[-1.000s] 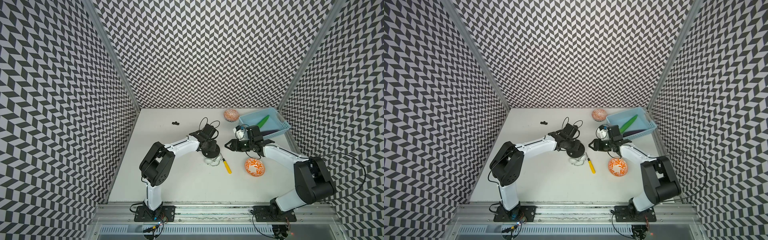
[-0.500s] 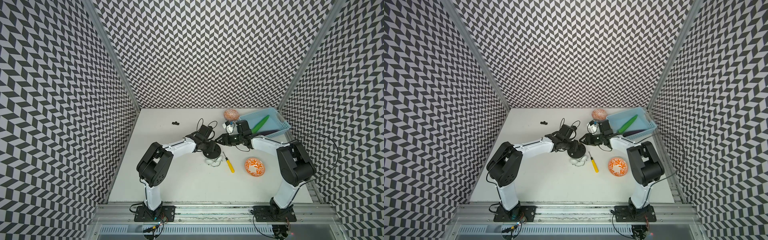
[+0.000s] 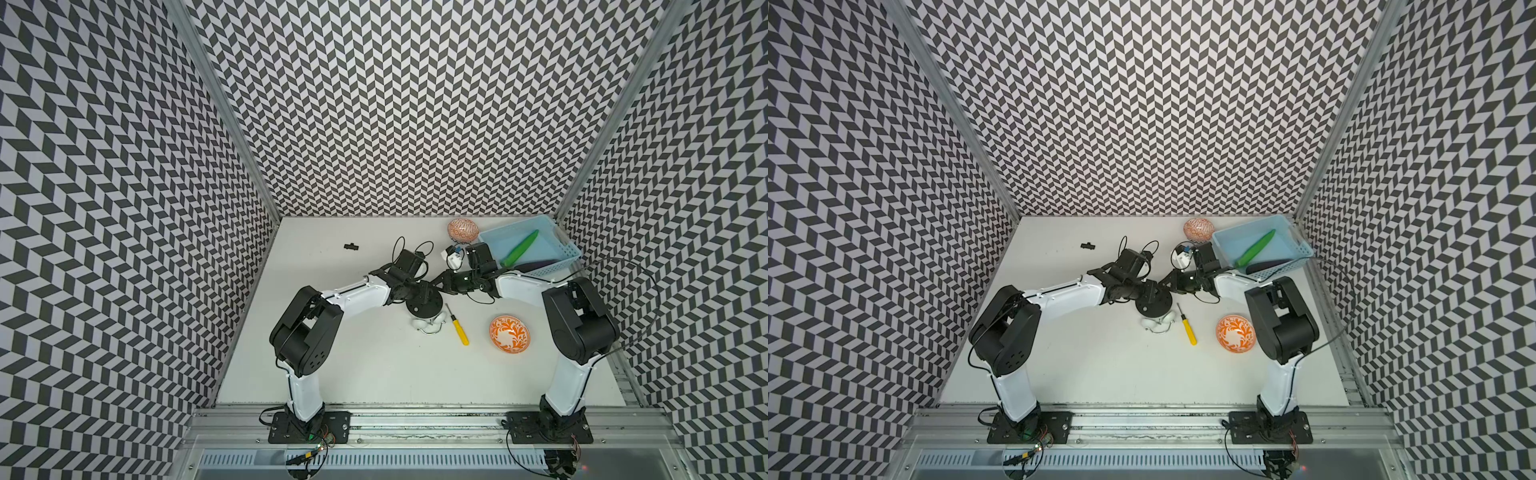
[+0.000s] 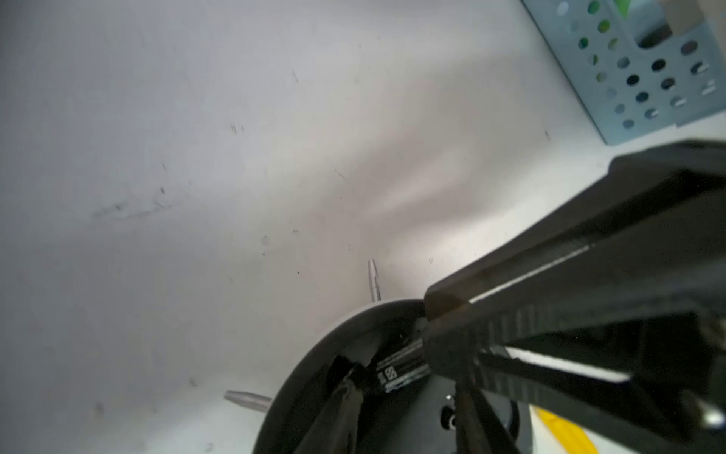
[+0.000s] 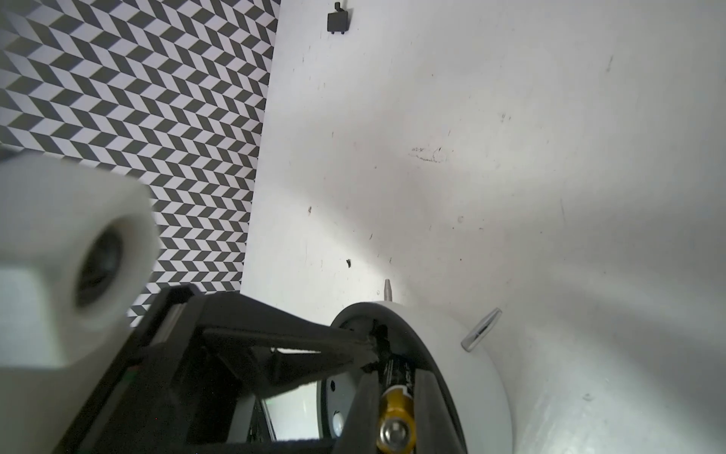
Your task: Remove the battery from the alarm
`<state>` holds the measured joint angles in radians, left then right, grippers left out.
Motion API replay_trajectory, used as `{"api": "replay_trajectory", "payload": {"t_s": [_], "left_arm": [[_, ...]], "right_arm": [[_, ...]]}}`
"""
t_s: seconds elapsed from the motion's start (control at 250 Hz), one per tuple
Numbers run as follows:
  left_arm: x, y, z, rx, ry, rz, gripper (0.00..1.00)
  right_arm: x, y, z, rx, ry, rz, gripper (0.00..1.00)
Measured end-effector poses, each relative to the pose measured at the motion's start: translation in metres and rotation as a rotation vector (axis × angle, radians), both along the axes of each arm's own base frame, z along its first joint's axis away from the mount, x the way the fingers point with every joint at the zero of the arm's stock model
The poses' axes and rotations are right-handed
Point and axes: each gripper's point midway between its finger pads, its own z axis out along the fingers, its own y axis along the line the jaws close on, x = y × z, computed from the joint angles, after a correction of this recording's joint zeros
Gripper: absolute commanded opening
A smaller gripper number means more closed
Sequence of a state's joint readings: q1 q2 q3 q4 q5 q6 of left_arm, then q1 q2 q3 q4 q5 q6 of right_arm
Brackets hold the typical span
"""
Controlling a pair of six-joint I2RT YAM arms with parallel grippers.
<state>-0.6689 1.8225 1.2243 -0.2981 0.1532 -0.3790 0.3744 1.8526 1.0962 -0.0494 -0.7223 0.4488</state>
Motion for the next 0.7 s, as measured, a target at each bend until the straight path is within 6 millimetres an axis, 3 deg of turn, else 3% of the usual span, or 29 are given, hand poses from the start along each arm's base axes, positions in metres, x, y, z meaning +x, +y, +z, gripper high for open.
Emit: {"api": "replay_trajectory", "payload": {"t_s": [0.112, 0.196, 0.276, 0.324, 0.401, 0.513, 0.601, 0.697], "left_arm": [[-0.001, 0.005, 0.033, -0.024, -0.052, 0.016, 0.70], [-0.004, 0.012, 0.065, -0.056, -0.109, 0.040, 0.80], [-0.013, 0.022, 0.082, -0.090, -0.129, 0.068, 0.87], [-0.022, 0.029, 0.083, -0.098, -0.122, 0.079, 0.90], [-0.036, 0.038, 0.070, -0.100, -0.080, 0.096, 0.96], [-0.058, 0.052, 0.036, -0.079, 0.014, 0.126, 0.99], [-0.069, 0.057, 0.018, -0.070, 0.071, 0.144, 0.99], [-0.071, 0.058, 0.014, -0.093, 0.102, 0.164, 0.98]], "right_arm": [[0.005, -0.022, 0.029, -0.007, -0.067, -0.052, 0.09], [0.010, -0.053, 0.054, -0.035, -0.155, -0.141, 0.11], [0.008, -0.079, 0.058, -0.062, -0.192, -0.216, 0.11], [0.004, -0.094, 0.047, -0.078, -0.179, -0.255, 0.11], [-0.009, -0.112, 0.012, -0.111, -0.106, -0.300, 0.12], [-0.044, -0.130, -0.039, -0.160, 0.039, -0.338, 0.27], [-0.054, -0.136, -0.052, -0.181, 0.076, -0.352, 0.33], [-0.057, -0.145, -0.058, -0.235, 0.090, -0.376, 0.47]]}}
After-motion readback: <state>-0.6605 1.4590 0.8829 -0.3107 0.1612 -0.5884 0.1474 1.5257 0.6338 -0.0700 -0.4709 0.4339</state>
